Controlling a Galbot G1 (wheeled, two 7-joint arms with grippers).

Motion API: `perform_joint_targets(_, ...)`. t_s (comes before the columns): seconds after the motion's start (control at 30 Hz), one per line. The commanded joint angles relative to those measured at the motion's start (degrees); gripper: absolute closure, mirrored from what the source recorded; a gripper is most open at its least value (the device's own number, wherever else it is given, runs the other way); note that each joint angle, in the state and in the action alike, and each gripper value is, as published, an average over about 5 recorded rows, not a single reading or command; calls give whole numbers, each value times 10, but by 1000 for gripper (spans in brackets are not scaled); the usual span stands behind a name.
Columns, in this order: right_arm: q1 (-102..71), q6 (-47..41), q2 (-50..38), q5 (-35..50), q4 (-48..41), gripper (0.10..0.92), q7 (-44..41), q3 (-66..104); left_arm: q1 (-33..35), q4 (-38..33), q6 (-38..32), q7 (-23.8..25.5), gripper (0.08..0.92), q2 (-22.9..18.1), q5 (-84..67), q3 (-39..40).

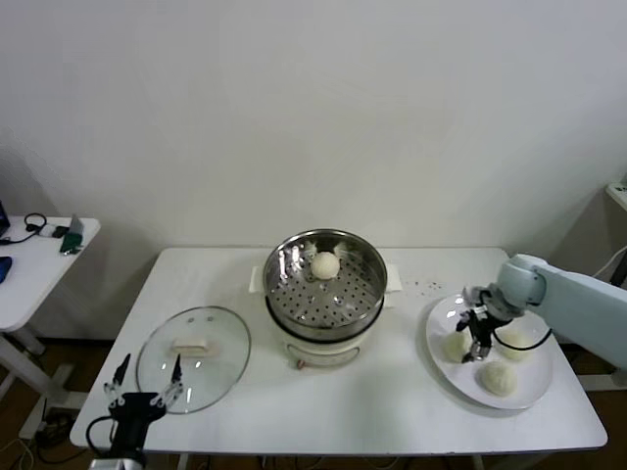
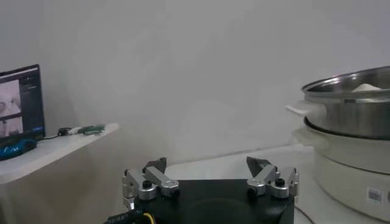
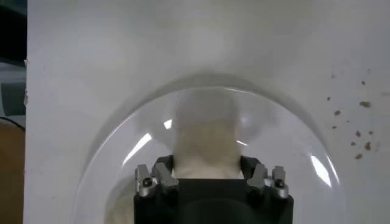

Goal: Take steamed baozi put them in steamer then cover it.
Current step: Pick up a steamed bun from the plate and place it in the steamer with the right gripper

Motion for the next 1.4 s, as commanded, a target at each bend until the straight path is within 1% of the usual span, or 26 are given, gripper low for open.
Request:
perform_joint_targets(0.03, 167, -3, -4, 111, 9, 313, 0, -108, 1, -3, 1, 0, 177, 1, 0, 1)
perform_joint_targets(0.17, 322, -2, 28, 201, 9, 313, -5, -225, 2, -6, 0, 0, 177, 0, 0, 5)
perform_joint_targets(0.27, 419, 9, 76, 268, 10, 313, -15, -310, 2, -7, -2, 0, 177, -1, -4, 10)
perform_joint_targets(0.37, 489, 19, 126, 321, 12, 313, -23, -357, 4, -9, -4, 1, 177, -3, -14, 15)
perform_joint_targets(0.5, 500, 6, 174, 362, 17, 313, -17, -341, 8, -11, -8, 2, 177, -3, -20, 20)
perform_joint_targets(0.67, 474, -19, 246, 408, 14, 313, 10, -314, 11, -14, -10, 2, 177, 2, -20, 22)
perform_joint_targets(0.8, 434, -35, 294, 420, 3, 313, 35, -291, 15, -14, -13, 1, 177, 3, -20, 22)
perform_joint_targets(1.03, 363, -57, 363, 416, -9, 308, 66, -270, 18, -10, -17, 1, 177, 6, -20, 21)
perform_joint_targets(1.23, 305, -67, 414, 394, -18, 309, 82, -256, 18, -8, -17, -1, 177, 6, -20, 22)
perform_joint_targets(1.4, 258, -70, 443, 369, -47, 307, 87, -240, 18, -9, -16, -2, 177, 7, -19, 21)
